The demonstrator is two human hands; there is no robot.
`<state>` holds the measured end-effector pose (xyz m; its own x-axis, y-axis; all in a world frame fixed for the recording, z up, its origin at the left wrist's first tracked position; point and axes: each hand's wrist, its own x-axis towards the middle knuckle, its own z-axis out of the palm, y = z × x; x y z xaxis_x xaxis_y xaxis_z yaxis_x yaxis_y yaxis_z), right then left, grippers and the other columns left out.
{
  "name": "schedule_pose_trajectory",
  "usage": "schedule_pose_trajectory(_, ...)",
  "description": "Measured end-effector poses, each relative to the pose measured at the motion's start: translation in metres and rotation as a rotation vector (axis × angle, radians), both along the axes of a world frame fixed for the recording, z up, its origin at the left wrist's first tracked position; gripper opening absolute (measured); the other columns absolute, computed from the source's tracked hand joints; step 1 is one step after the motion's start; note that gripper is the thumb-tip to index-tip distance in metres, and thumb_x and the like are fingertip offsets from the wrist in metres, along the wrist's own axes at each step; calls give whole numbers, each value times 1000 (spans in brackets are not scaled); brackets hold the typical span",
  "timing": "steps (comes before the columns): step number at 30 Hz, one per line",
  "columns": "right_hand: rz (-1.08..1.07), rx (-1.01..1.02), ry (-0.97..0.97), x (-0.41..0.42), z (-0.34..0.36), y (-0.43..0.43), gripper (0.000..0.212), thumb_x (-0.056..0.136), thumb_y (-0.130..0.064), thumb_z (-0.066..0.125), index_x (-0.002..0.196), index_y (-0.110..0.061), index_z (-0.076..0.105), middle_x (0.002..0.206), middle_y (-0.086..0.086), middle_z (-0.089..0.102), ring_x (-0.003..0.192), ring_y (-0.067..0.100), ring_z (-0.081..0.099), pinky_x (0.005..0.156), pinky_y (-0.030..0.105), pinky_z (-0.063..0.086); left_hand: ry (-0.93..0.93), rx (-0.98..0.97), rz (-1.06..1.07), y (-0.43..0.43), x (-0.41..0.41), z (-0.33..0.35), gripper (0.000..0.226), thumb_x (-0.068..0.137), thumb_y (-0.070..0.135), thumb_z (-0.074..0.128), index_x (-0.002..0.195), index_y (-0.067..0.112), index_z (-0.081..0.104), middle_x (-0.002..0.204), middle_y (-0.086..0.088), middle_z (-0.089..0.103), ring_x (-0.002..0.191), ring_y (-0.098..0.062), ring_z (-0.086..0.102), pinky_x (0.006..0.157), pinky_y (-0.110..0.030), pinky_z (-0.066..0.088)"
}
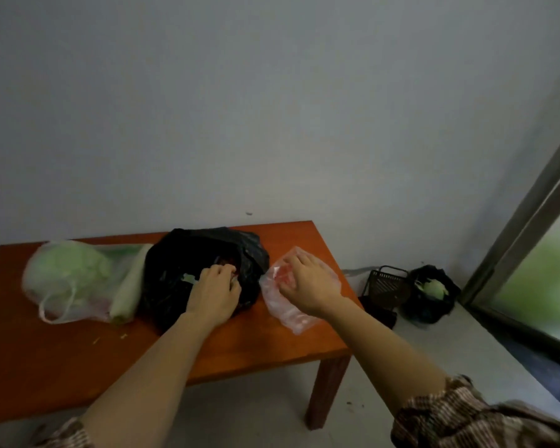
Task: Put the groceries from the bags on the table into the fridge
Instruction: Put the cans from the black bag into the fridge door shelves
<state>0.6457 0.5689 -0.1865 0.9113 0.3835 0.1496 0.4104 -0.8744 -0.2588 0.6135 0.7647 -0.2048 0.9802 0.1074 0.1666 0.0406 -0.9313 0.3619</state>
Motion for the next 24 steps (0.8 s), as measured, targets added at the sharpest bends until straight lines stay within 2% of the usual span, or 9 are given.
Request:
schedule_pose_trajectory(7, 81, -80, 124, 68, -37, 65, 57, 95, -39, 48, 144, -14, 33, 143, 7, 39, 133, 27, 30, 108, 45, 26, 77, 43, 34, 76, 67, -43, 44, 98, 31, 42, 139, 15, 41, 143, -6, 41, 135, -24, 30, 103, -40, 41)
schedule_pose_trajectory(9, 81, -98, 134, 87, -47, 78, 55, 96, -38, 47, 143, -14, 34, 142, 7, 39, 133, 27, 29, 107, 45, 26, 110, 123, 9, 89, 87, -52, 46, 98, 32, 41, 141, 18, 38, 149, -6, 34, 140, -24, 24, 110, -43, 32)
schedule_pose_trajectory(12, 96, -154, 112, 115, -64, 99, 52, 95, -37, 46, 141, -14, 36, 141, 5, 39, 132, 26, 28, 106, 45, 25, 142, 306, -71, 109, 122, -69, 51, 97, 31, 41, 146, 22, 31, 156, -6, 21, 145, -26, 11, 115, -53, 12)
schedule_pose_trajectory(13, 109, -180, 94, 125, -71, 107, 52, 95, -36, 46, 141, -14, 37, 143, 5, 39, 133, 25, 28, 107, 46, 24, 146, 368, -113, 117, 134, -76, 54, 94, 30, 46, 146, 23, 32, 157, -7, 21, 146, -27, 11, 114, -57, 10)
schedule_pose_trajectory(15, 142, -251, 53, 141, -83, 124, 51, 91, -34, 51, 138, -12, 44, 143, 5, 43, 135, 26, 32, 105, 49, 28, 146, 457, -222, 132, 160, -87, 62, 81, 32, 66, 139, 24, 48, 152, -9, 34, 142, -32, 27, 109, -64, 19)
schedule_pose_trajectory(17, 146, -321, 53, 156, -95, 140, 49, 81, -34, 59, 126, -13, 58, 133, 4, 57, 128, 26, 48, 97, 48, 41, 178, 560, -340, 148, 187, -96, 68, 69, 35, 76, 133, 26, 55, 149, -8, 41, 137, -34, 36, 105, -66, 24)
schedule_pose_trajectory(18, 130, -335, 63, 163, -101, 148, 48, 76, -35, 61, 119, -15, 64, 126, 2, 62, 123, 24, 54, 93, 47, 46, 207, 585, -385, 156, 199, -101, 68, 75, 37, 72, 138, 28, 49, 153, -6, 33, 141, -34, 29, 107, -66, 17)
schedule_pose_trajectory(21, 95, -380, 120, 186, -118, 162, 49, 71, -38, 61, 114, -15, 68, 119, 2, 66, 117, 23, 60, 89, 49, 49, 159, 652, -516, 177, 237, -120, 64, 96, 38, 41, 152, 30, 11, 161, -2, -6, 147, -30, -6, 108, -60, -15)
schedule_pose_trajectory(24, 32, -401, 180, 205, -130, 166, 50, 81, -46, 43, 113, -16, 68, 117, 2, 67, 116, 25, 59, 89, 49, 49, 177, 626, -601, 191, 272, -128, 64, 97, 36, 38, 152, 29, 5, 161, -3, -7, 147, -28, -10, 108, -53, -18)
